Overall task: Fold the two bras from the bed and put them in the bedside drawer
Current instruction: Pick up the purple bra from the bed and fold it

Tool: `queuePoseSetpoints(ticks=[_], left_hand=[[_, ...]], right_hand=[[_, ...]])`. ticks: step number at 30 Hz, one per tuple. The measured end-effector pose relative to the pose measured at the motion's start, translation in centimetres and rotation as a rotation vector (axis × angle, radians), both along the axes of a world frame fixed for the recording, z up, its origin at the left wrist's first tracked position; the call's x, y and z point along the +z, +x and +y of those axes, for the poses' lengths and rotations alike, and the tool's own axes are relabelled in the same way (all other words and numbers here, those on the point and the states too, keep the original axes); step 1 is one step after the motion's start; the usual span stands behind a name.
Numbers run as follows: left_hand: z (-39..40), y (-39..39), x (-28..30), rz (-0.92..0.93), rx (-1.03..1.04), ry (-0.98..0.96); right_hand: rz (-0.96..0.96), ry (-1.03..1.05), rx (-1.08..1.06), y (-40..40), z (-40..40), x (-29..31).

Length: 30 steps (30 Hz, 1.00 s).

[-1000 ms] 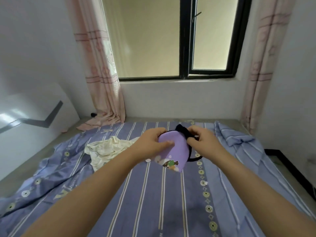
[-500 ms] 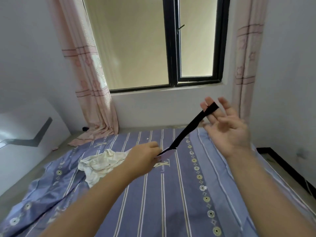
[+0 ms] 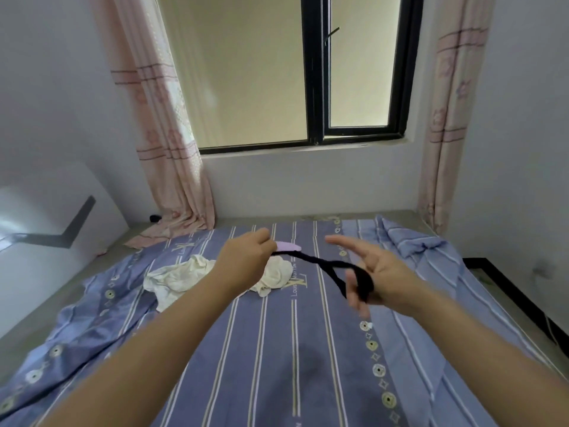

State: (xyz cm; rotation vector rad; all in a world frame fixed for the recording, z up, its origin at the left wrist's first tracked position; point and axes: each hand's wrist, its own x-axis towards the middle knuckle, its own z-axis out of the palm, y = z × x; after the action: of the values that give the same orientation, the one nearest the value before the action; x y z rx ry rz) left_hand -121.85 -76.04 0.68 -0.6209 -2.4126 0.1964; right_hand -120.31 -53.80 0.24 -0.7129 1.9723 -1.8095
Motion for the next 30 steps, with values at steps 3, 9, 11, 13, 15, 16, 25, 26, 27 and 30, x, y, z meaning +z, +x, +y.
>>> queuePoseSetpoints(ticks=[3,9,11,13,15,16,25,26,27,30], left_hand=[[0.8,0.1,-1.3,0.14,-0.176,-0.015],[2.0,-0.6,-2.0,0.554,-0.375,0.058],[2.2,-0.8,-2.0,0.572,-0.44,0.039],[2.5,-0.5,-2.0,0.488,-0.566,0.005],[3.0,-0.2,-2.2,0.399,-0.681,-0.07],[3.2,0.0,-2.2,0.377,-0.719,-0.121],[3.5,0.4,-3.1,-0.661,-0.225,1.392],[3.5,0.1,-3.4,-0.784,-0.208,1.445],[3.8,0.1,-3.6,-0.825,-0.19,1.427],[4.5,0.5,-3.8,-0.667,-0.124,1.311]], right_hand=[[-0.178,-0.733,-0.361,-1.2,0.0,1.3],[-0.35,-0.662,-0.599,-4.2,-0.7,-0.1],[-0.321,-0.52,-0.469,-4.3,-1.3,-1.0],[-0.19,-0.381,-0.333,-4.4,-1.4,-1.2],[-0.025,-0.208,-0.288,-4.6,-1.3,-1.1],[0.028,-0.144,-0.272,-4.5,-1.3,-1.1],[0.003,-0.426,-0.558,-4.7,-0.6,-3.5],[0.037,-0.389,-0.568,-4.6,-0.9,-3.9],[0.062,-0.355,-0.572,-4.6,-1.2,-4.2],[0.085,-0.248,-0.552,-4.5,-1.6,-4.8]])
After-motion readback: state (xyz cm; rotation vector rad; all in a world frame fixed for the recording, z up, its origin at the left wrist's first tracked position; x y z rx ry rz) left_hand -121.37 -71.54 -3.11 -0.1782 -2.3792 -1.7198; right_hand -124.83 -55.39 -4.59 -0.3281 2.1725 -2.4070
